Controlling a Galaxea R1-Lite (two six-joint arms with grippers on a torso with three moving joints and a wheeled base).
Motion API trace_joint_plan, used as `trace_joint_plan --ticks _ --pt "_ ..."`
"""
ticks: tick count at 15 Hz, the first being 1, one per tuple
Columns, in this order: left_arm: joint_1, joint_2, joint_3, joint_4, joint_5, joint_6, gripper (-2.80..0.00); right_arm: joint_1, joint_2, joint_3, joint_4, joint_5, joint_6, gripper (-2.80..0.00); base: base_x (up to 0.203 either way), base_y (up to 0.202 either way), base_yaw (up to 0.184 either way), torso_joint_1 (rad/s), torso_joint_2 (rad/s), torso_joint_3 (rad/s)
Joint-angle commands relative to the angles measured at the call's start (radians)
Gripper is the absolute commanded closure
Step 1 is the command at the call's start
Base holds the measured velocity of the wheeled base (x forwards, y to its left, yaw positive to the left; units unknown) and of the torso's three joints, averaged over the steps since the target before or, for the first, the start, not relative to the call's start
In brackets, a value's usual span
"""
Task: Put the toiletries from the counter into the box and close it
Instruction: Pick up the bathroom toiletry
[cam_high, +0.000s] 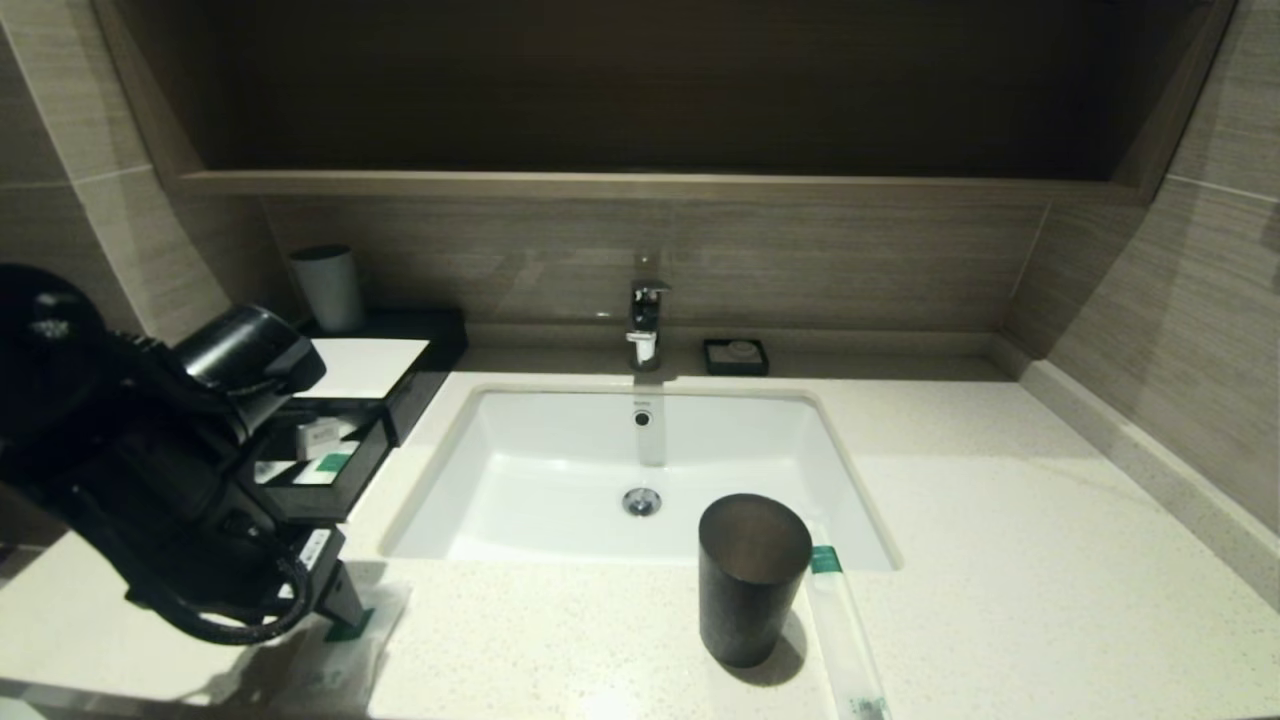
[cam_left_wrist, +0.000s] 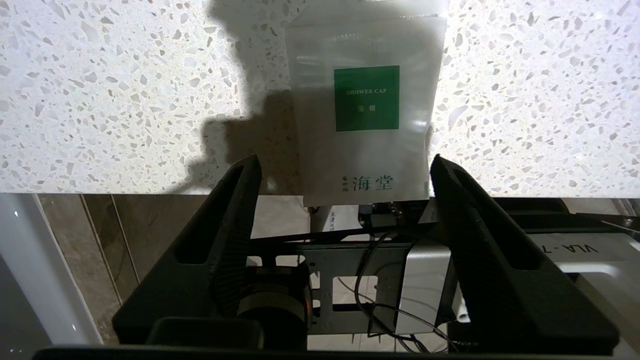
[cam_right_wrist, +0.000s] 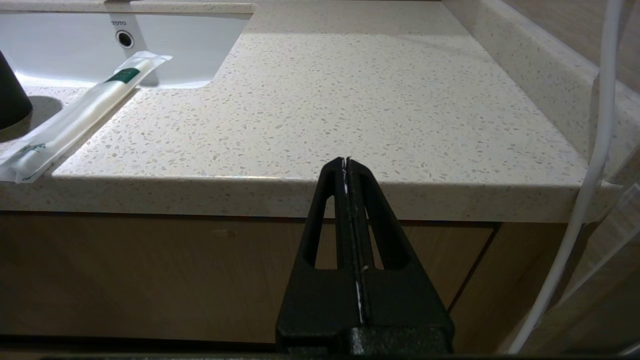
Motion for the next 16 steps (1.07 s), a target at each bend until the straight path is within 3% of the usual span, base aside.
trace_joint_plan --ticks 1,16 --pt "-0.001 0.031 0.0 0.005 -0.005 -0.001 -2.8 0.0 0.0 0.0 0.0 0.0 -0.001 0.0 0.0 0.0 0.0 0.0 0.0 0.0" --pt "-0.043 0.05 0.038 -0.024 -0.007 -0.007 -2.8 0.0 0.0 0.0 0.0 0.0 -0.001 0.0 0.0 0.0 0.0 0.0 0.0 0.0"
